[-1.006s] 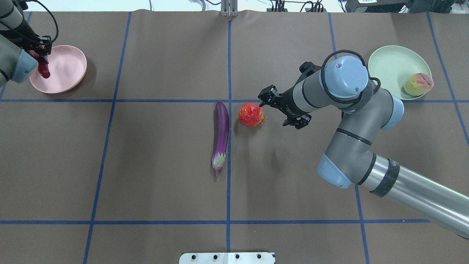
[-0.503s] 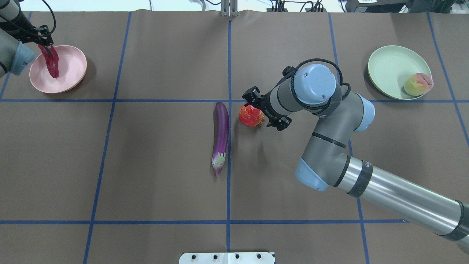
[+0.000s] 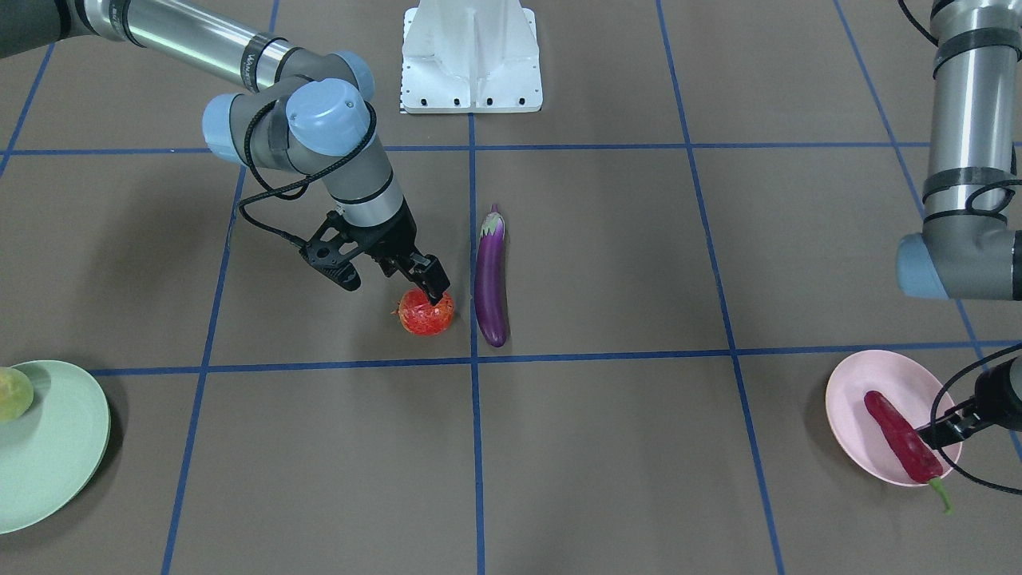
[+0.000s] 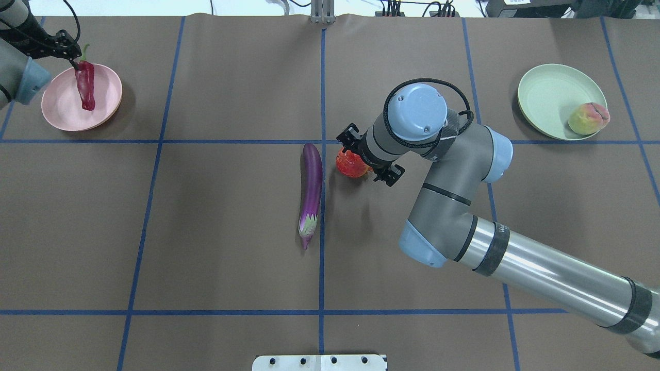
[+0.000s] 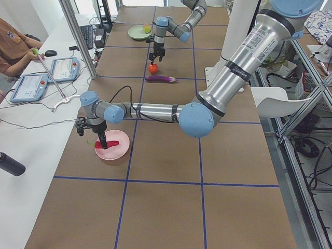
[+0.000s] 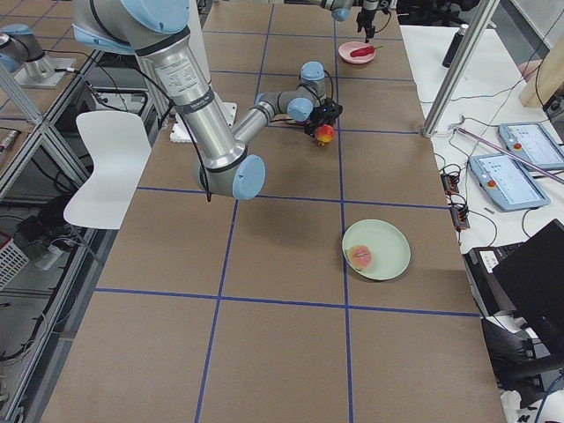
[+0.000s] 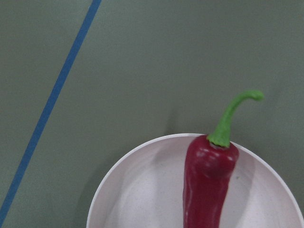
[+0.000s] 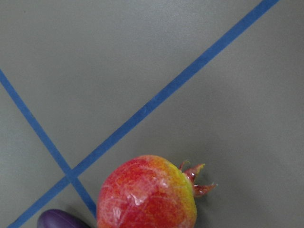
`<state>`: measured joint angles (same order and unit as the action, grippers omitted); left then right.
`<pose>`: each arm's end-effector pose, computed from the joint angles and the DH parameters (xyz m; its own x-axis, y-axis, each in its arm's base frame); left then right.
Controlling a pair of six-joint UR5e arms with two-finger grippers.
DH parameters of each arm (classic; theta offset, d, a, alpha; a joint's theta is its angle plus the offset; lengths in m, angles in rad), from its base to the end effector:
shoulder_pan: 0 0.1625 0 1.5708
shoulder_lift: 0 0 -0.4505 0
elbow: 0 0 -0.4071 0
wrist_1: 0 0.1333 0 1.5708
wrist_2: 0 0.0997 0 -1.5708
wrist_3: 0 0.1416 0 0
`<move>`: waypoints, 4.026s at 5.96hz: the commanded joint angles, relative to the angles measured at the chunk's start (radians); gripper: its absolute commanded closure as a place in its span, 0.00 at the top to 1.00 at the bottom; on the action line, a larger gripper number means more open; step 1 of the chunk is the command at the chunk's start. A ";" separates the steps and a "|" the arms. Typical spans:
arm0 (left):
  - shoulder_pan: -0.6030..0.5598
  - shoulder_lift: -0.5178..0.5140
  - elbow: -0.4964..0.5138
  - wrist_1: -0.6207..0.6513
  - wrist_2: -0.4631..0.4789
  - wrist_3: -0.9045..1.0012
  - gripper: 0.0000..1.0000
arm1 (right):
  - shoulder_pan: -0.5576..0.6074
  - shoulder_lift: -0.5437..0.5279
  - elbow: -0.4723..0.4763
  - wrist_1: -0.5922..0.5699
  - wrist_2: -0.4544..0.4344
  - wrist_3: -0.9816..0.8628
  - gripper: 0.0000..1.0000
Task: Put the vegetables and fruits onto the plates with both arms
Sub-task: 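Lower the right gripper onto the red pomegranate while the left gripper releases the chili, then lift the pomegranate with the right gripper while the left gripper moves toward the eggplant, then place the pomegranate on the green plate while the left gripper grasps the purple eggplant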
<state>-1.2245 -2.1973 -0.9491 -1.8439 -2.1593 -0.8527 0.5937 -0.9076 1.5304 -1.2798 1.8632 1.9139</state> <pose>0.2199 -0.7705 0.6114 0.7266 -0.4012 -0.5578 0.3355 0.9156 -0.2215 -0.5917 -0.5109 0.2839 0.3602 0.6317 0.6865 -0.4966 0.7527 -0.4322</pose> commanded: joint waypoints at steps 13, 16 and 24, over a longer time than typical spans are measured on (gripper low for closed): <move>0.132 0.005 -0.286 0.009 -0.061 -0.329 1.00 | 0.015 0.033 -0.067 0.069 -0.030 0.021 0.00; 0.380 -0.013 -0.506 0.006 -0.028 -0.541 1.00 | 0.235 -0.023 -0.050 0.054 0.155 -0.155 0.00; 0.669 -0.214 -0.413 0.020 0.191 -0.543 1.00 | 0.583 -0.146 -0.453 0.085 0.125 -0.907 0.99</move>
<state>-0.5638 -2.4006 -1.3872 -1.8236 -1.9707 -1.4121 1.1770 -1.0439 1.0920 -1.2087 1.9946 1.0247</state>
